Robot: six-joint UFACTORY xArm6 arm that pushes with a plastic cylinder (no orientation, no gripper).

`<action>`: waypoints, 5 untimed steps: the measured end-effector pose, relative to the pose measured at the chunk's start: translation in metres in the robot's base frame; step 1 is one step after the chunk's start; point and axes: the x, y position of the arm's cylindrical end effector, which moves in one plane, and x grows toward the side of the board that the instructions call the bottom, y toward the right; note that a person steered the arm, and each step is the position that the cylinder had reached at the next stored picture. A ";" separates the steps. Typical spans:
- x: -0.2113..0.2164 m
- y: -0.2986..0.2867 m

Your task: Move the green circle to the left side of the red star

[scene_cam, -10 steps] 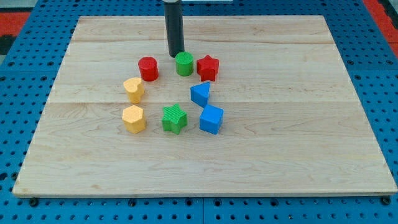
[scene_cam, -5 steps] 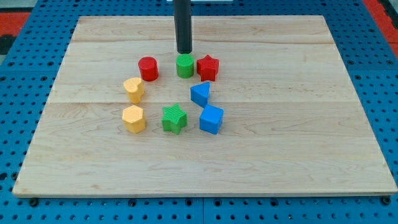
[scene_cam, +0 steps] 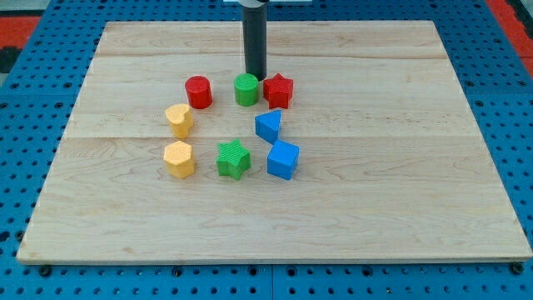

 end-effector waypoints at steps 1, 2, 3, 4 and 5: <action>0.000 -0.004; 0.000 -0.004; 0.000 -0.012; 0.002 -0.017; -0.007 -0.017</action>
